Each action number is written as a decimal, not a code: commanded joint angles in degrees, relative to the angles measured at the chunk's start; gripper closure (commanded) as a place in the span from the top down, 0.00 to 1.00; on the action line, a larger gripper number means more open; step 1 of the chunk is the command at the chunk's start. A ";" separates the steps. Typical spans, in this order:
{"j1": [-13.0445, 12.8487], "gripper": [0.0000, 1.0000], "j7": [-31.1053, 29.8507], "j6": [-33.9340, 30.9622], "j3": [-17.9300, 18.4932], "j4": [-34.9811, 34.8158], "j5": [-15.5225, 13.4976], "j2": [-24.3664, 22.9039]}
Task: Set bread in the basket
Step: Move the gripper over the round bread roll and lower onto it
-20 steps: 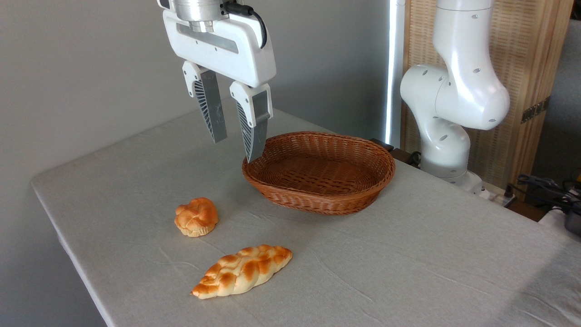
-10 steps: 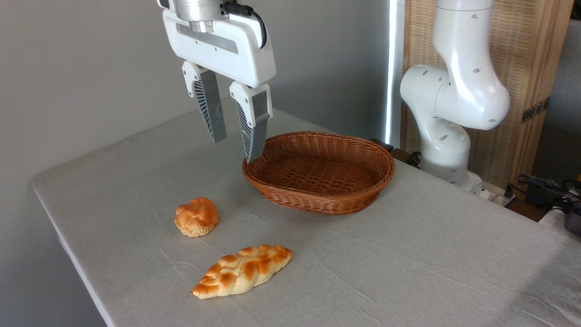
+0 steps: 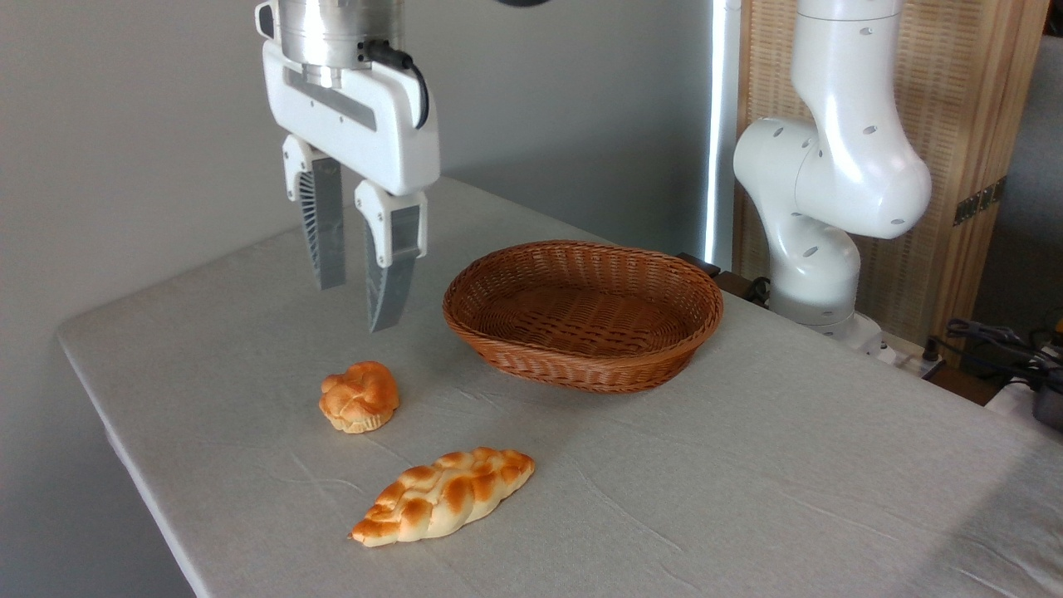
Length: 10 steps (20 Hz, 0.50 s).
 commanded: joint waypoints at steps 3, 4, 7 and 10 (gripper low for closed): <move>-1.00 1.00 1.24 5.02 0.26 -3.34 0.59 -0.45; -1.78 1.00 1.33 7.90 0.26 -5.00 0.67 -0.45; -3.98 1.00 1.33 17.76 0.26 -12.04 0.76 -1.41; -6.26 1.00 1.41 17.95 0.17 -12.92 0.76 -0.80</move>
